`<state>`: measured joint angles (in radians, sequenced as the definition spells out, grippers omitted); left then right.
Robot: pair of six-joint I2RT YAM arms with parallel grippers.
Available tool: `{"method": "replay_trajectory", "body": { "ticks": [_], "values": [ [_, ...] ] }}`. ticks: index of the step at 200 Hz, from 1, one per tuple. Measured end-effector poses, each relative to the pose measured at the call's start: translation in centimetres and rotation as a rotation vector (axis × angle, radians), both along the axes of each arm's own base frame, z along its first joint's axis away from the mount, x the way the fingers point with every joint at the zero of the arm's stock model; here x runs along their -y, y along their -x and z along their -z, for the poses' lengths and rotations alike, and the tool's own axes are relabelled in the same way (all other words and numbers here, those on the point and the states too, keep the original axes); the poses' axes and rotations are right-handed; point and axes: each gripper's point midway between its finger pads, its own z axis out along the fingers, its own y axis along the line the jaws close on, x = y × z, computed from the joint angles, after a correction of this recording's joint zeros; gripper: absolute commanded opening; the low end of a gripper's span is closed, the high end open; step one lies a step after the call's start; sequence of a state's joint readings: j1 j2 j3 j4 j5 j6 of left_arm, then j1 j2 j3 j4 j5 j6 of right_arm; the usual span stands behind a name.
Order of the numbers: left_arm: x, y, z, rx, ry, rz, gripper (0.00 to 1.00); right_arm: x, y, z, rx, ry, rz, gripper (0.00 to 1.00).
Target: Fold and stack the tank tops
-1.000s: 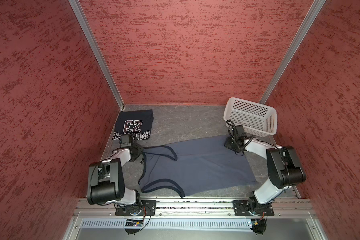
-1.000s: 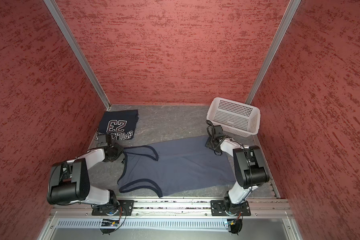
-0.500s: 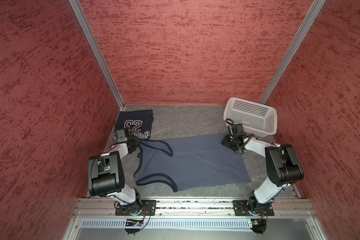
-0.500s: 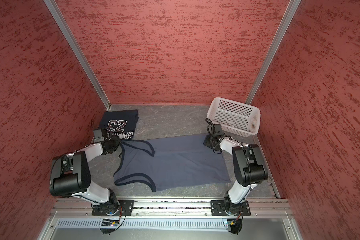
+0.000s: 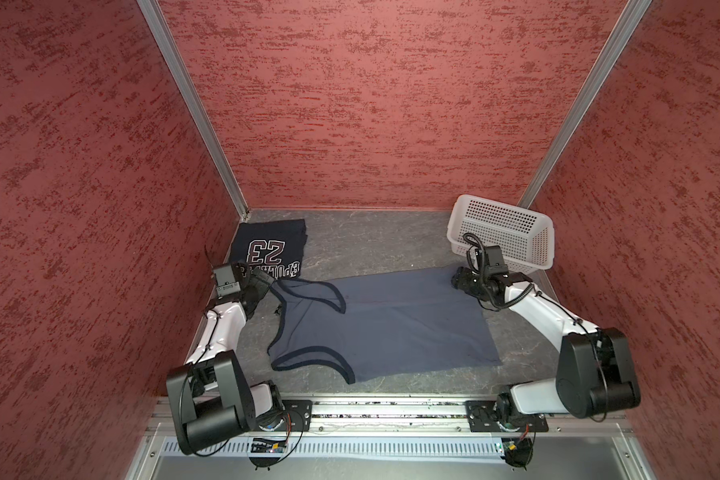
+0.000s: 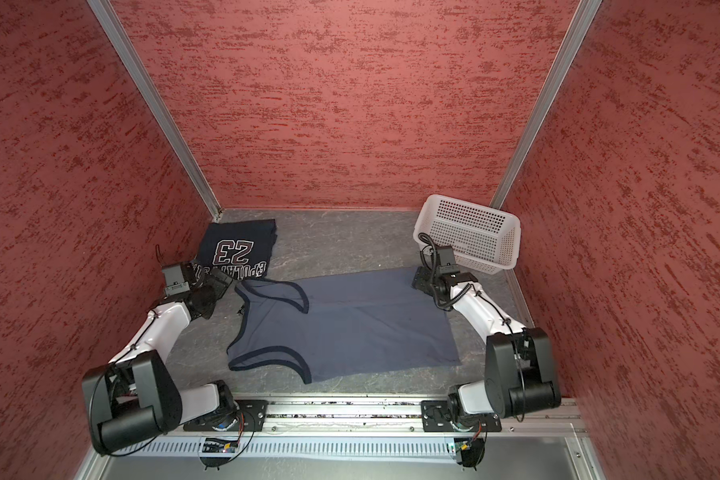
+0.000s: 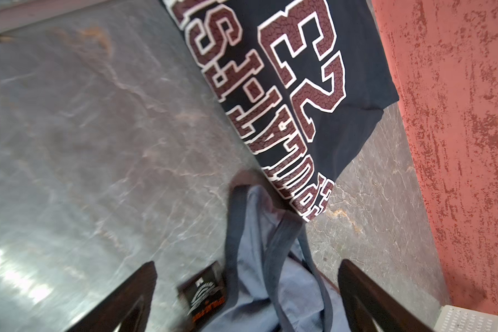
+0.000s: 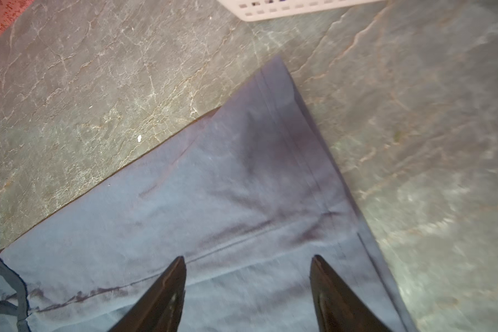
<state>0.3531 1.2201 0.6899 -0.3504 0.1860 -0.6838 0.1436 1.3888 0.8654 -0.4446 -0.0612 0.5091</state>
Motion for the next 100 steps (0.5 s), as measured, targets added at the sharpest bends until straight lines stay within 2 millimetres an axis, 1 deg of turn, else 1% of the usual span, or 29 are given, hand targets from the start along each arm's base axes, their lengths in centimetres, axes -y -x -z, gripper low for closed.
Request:
{"method": "replay_trajectory", "body": {
  "ticks": [12, 25, 38, 46, 49, 53, 64, 71, 80, 83, 100],
  "values": [
    [0.8, 0.6, -0.2, -0.002, 0.009, 0.018, 0.96, 0.2, 0.9, 0.0, -0.010, -0.001, 0.007, 0.70],
    [2.6, 1.0, -0.8, -0.002, 0.009, 0.072, 0.94, 0.3, 1.9, 0.2, -0.030, -0.006, 0.022, 0.69],
    [5.7, 1.3, -1.4, -0.001, 0.002, 0.174, 0.90, 0.4, 3.2, 0.7, -0.058, -0.009, 0.039, 0.69],
    [8.1, 1.8, -1.5, -0.010, -0.005, 0.252, 0.88, 0.5, 4.2, 1.0, -0.080, -0.009, 0.055, 0.68],
    [9.3, 2.1, -1.6, -0.013, -0.005, 0.289, 0.87, 0.5, 4.5, 1.1, -0.087, -0.009, 0.061, 0.68],
    [10.2, 2.4, -1.6, -0.020, -0.010, 0.322, 0.86, 0.5, 5.0, 1.3, -0.100, -0.009, 0.066, 0.68],
    [13.5, 3.7, -1.5, -0.040, -0.015, 0.439, 0.83, 0.3, 6.2, 1.8, -0.129, -0.005, 0.084, 0.68],
    [15.3, 4.7, -1.2, -0.057, -0.021, 0.504, 0.81, 0.2, 7.0, 2.0, -0.145, -0.005, 0.093, 0.68],
    [17.0, 6.1, -0.7, -0.087, -0.028, 0.572, 0.79, 0.2, 8.1, 2.4, -0.169, -0.002, 0.111, 0.68],
    [17.8, 6.8, -0.4, -0.103, -0.029, 0.604, 0.78, 0.2, 8.5, 2.5, -0.175, -0.003, 0.118, 0.67],
    [20.9, 10.1, 1.3, -0.190, -0.044, 0.740, 0.75, 0.4, 10.4, 3.3, -0.214, -0.003, 0.151, 0.67]
  ]
}}
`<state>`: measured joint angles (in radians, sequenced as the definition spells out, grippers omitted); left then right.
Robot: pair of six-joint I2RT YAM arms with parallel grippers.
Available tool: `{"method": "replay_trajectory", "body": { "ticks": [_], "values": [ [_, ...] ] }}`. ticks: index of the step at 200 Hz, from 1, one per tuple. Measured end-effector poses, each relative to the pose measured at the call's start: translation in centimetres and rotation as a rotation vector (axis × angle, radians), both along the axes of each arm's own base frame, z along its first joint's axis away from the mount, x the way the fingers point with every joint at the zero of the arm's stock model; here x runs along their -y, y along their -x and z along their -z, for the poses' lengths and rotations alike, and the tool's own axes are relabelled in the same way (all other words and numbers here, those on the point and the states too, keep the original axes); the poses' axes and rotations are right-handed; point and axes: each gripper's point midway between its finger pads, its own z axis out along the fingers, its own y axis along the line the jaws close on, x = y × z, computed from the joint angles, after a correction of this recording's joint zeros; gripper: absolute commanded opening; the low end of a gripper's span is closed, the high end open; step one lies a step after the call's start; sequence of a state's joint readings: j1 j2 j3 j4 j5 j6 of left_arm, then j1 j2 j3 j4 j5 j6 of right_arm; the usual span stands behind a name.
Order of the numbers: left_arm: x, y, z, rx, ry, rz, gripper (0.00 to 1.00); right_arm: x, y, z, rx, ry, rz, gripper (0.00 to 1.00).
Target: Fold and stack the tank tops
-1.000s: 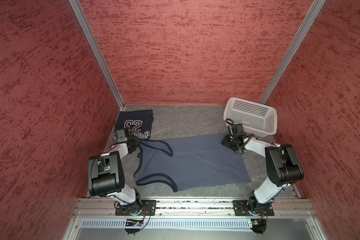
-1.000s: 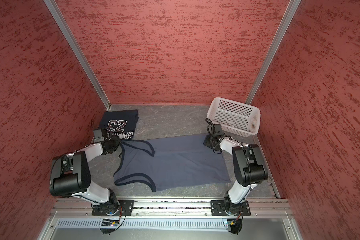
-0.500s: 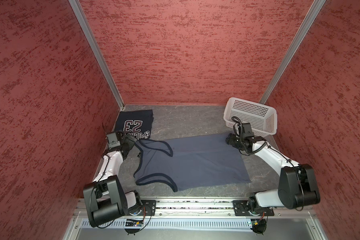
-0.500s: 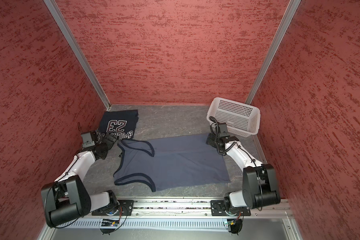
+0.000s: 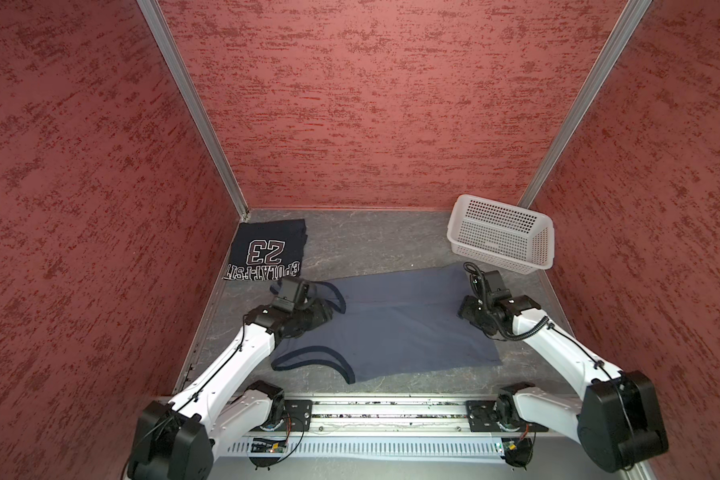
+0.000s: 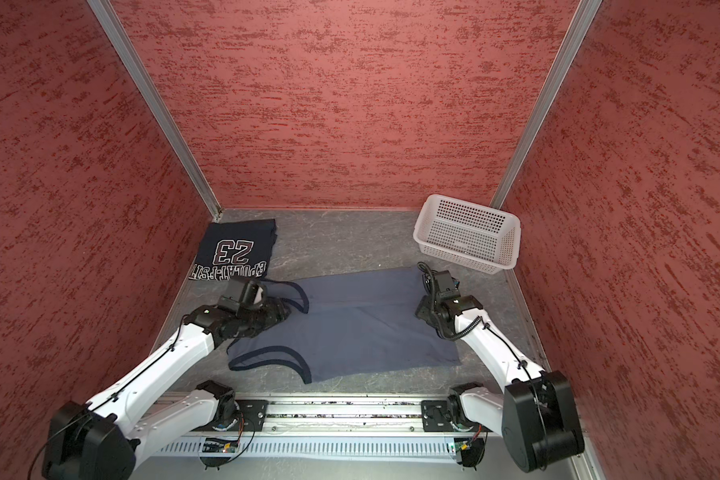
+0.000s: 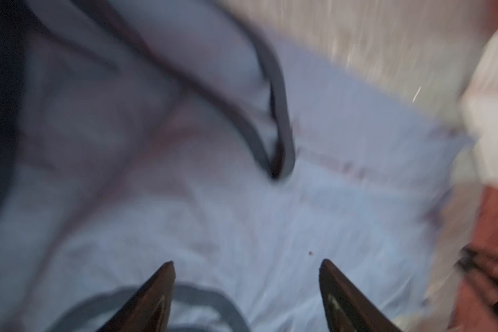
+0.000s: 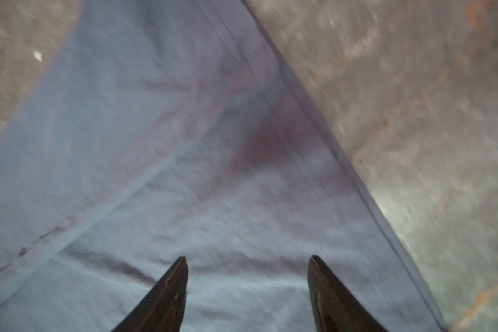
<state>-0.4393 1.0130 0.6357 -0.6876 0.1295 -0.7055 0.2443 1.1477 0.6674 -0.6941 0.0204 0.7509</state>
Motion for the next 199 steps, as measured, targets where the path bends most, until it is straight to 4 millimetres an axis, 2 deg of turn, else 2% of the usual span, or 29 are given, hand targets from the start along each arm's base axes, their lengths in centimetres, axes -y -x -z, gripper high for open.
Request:
{"method": "replay_trajectory", "body": {
  "ticks": [24, 43, 57, 80, 107, 152, 179, 199],
  "values": [
    [3.8, 4.9, 1.9, -0.100, -0.044, 0.179, 0.73, 0.3, 2.1, 1.0, -0.052, 0.003, 0.044, 0.67],
    [6.2, 8.1, 2.8, -0.149, -0.068, 0.286, 0.73, 0.4, 2.7, 1.2, -0.074, 0.012, 0.059, 0.67],
    [7.1, 9.9, 3.6, -0.186, -0.094, 0.330, 0.72, 0.7, 2.8, 1.2, -0.078, 0.024, 0.070, 0.67],
    [7.8, 11.7, 4.9, -0.230, -0.142, 0.354, 0.63, 1.1, 3.1, 1.3, -0.086, 0.045, 0.084, 0.67],
    [8.2, 11.8, 5.6, -0.239, -0.155, 0.325, 0.50, 1.4, 3.3, 1.4, -0.093, 0.060, 0.093, 0.67],
    [9.3, 10.7, 5.2, -0.188, -0.112, 0.297, 0.20, 1.8, 3.6, 1.5, -0.105, 0.079, 0.103, 0.67],
    [9.6, 9.8, 4.8, -0.155, -0.106, 0.288, 0.11, 1.9, 3.9, 1.5, -0.114, 0.085, 0.104, 0.66],
    [9.5, 7.8, 4.3, -0.122, -0.078, 0.248, 0.09, 2.0, 4.1, 1.5, -0.119, 0.089, 0.108, 0.66]
  ]
}}
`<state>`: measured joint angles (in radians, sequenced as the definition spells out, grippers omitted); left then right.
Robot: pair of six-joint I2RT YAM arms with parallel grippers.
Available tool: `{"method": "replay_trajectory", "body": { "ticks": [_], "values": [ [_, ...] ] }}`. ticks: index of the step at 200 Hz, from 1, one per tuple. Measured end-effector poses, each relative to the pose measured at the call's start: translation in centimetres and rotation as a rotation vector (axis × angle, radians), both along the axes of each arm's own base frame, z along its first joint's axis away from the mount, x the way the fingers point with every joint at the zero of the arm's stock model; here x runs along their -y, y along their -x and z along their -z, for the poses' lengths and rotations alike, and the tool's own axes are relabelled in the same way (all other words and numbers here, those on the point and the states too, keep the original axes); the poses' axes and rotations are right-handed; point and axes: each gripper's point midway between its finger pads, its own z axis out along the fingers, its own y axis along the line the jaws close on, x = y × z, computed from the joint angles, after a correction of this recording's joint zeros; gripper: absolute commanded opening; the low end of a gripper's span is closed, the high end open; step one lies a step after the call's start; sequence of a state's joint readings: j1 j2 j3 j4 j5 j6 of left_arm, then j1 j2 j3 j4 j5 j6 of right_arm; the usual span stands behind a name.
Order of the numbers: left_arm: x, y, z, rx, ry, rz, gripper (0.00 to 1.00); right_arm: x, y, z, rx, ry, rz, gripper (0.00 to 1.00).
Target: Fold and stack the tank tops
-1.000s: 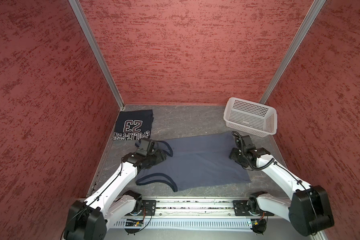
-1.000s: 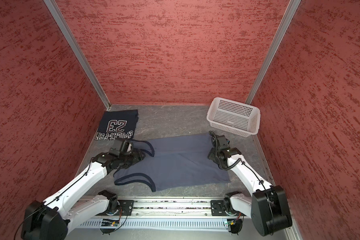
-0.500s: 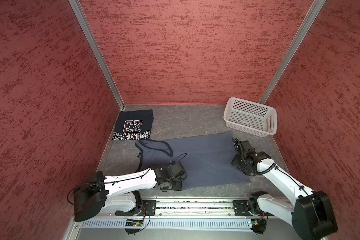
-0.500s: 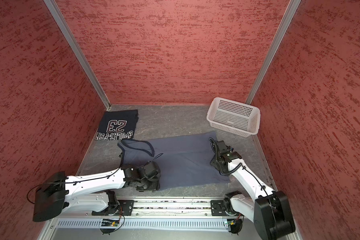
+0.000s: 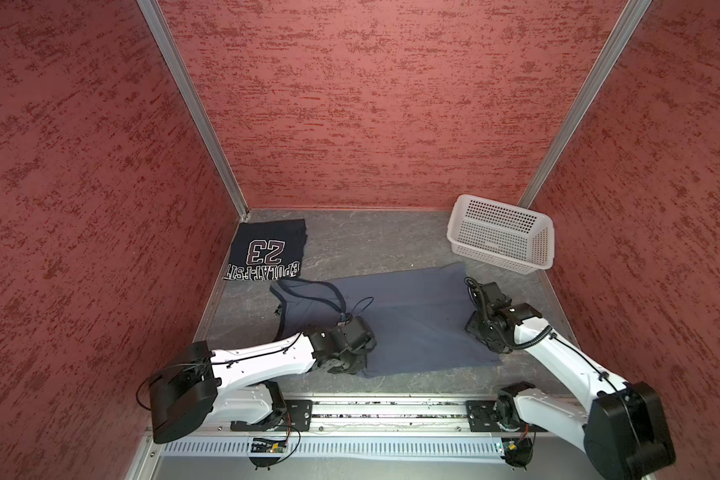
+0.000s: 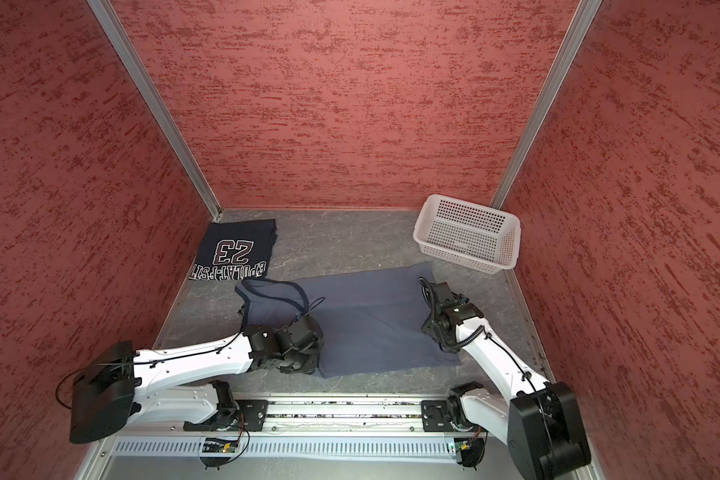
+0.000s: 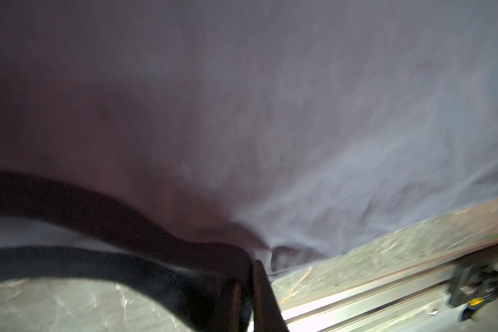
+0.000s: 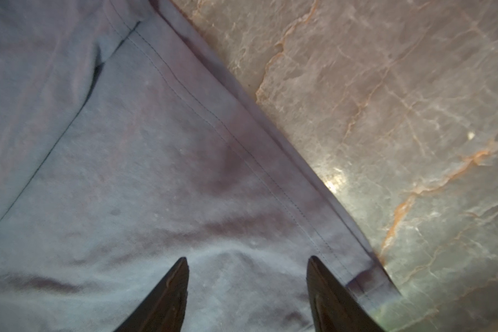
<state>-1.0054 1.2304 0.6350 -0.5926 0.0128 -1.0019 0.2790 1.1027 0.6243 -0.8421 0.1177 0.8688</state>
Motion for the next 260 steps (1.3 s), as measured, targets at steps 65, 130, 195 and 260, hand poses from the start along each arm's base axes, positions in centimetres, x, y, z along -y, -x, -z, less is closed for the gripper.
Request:
{"method": "replay_trajectory", "body": {
  "ticks": [65, 130, 195, 260],
  "values": [
    [-2.4, -8.1, -0.1, 0.081, 0.055, -0.186, 0.07, 0.1, 1.3, -0.1, -0.030, 0.020, 0.026, 0.64],
    [-4.7, -11.2, 0.2, 0.114, 0.073, -0.267, 0.07, -0.7, 4.8, 2.2, -0.102, -0.008, 0.063, 0.58],
    [-5.6, -11.8, 0.7, 0.113, 0.076, -0.287, 0.07, -2.1, 6.1, 2.7, -0.132, -0.045, 0.065, 0.50],
    [-5.6, -11.7, 1.1, 0.102, 0.074, -0.282, 0.07, -2.4, 6.9, 3.1, -0.149, -0.054, 0.072, 0.25]
  ]
}}
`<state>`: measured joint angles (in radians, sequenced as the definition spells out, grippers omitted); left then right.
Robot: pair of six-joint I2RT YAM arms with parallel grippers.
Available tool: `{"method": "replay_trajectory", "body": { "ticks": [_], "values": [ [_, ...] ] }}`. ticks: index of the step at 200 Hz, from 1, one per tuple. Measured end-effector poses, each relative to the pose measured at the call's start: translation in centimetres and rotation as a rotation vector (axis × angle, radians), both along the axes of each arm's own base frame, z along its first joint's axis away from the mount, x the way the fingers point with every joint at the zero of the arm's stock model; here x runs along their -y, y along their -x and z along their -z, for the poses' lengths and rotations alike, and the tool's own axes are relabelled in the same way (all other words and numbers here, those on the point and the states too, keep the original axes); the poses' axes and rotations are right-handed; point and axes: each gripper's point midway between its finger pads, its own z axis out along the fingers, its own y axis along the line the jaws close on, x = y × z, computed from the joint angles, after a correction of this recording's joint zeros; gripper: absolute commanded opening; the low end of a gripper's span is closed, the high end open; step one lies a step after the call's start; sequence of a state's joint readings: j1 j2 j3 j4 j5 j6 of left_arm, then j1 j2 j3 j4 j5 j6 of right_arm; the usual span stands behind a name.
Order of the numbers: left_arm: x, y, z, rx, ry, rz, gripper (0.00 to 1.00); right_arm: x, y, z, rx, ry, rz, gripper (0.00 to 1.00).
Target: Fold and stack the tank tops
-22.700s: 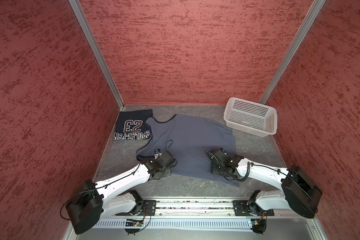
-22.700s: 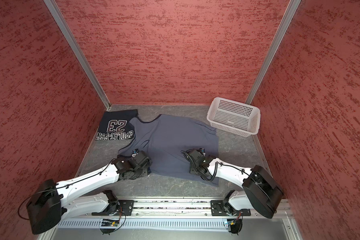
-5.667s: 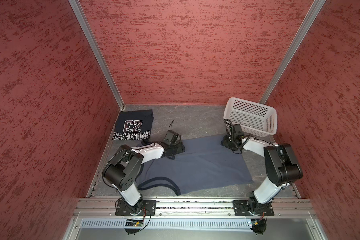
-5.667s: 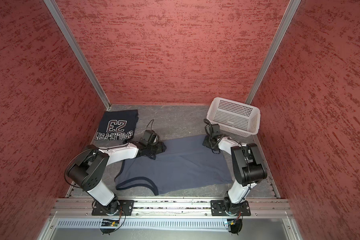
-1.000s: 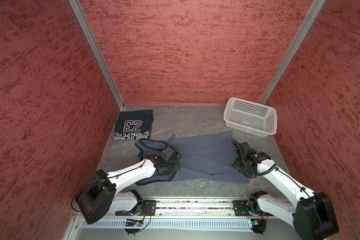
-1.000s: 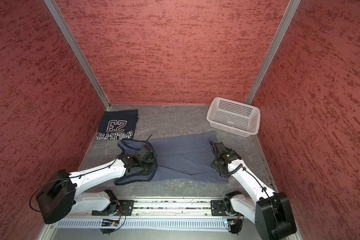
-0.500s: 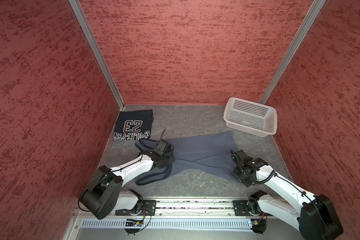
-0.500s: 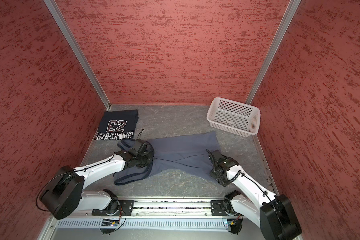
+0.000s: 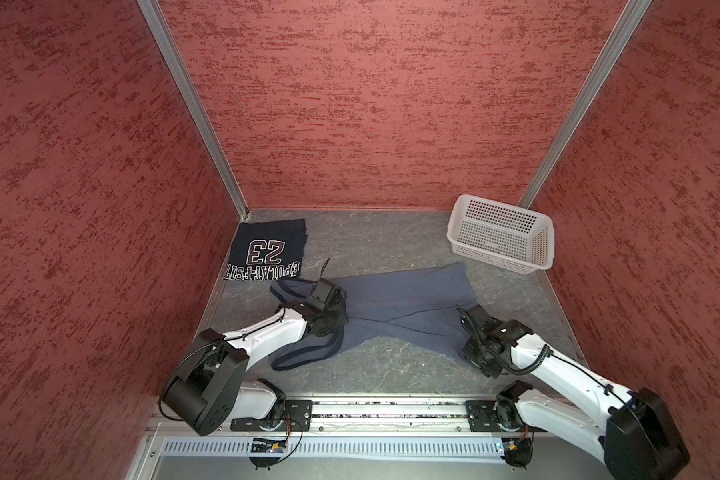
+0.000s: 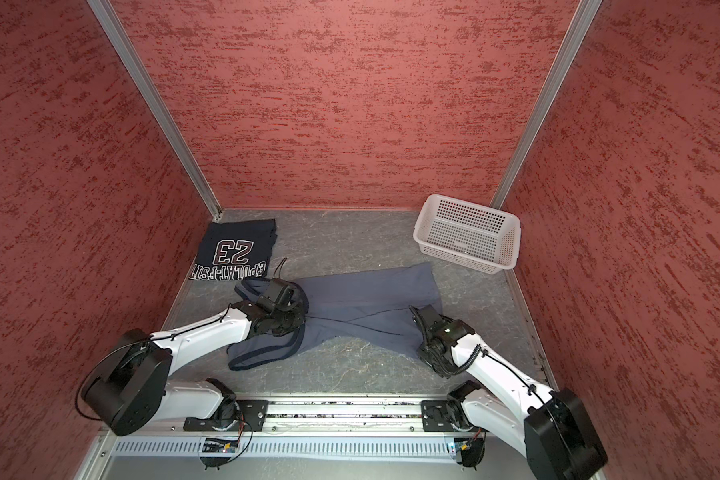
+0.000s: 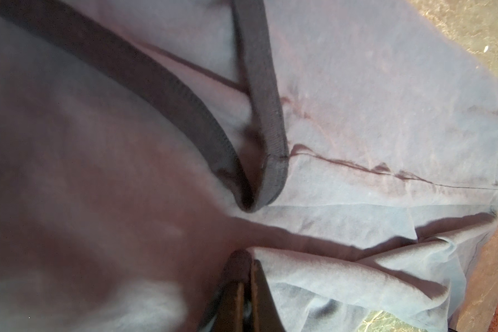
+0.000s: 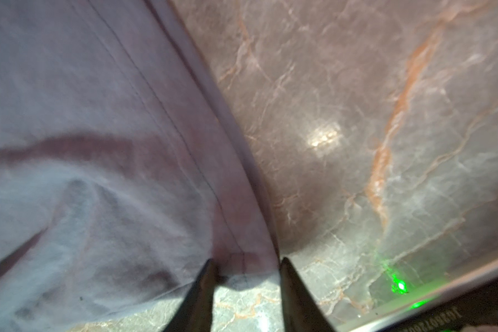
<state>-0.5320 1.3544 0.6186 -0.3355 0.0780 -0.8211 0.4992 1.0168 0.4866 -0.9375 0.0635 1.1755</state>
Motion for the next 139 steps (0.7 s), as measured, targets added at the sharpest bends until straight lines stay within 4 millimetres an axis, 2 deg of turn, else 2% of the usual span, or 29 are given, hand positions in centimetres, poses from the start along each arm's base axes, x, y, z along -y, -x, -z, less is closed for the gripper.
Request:
{"method": "replay_trajectory", "body": {
  "ticks": [28, 51, 72, 108, 139],
  "values": [
    [0.0, 0.1, -0.1, 0.003, 0.002, 0.006, 0.07, 0.2, 0.0, 0.0, 0.001, 0.014, -0.003, 0.05],
    [0.4, 0.6, -0.5, 0.015, 0.005, 0.029, 0.07, 0.7, -0.2, -0.7, 0.007, 0.046, -0.003, 0.01],
    [1.3, 1.7, -1.0, 0.024, 0.000, 0.081, 0.07, 1.3, -1.2, -2.6, 0.051, 0.087, -0.009, 0.00],
    [3.6, 5.5, -1.6, 0.009, -0.015, 0.226, 0.07, 2.6, -3.9, -6.3, 0.163, 0.142, -0.003, 0.00],
    [5.1, 10.1, -2.1, -0.022, -0.027, 0.350, 0.08, 4.5, -4.6, -6.9, 0.172, 0.173, 0.025, 0.00]
  ]
}}
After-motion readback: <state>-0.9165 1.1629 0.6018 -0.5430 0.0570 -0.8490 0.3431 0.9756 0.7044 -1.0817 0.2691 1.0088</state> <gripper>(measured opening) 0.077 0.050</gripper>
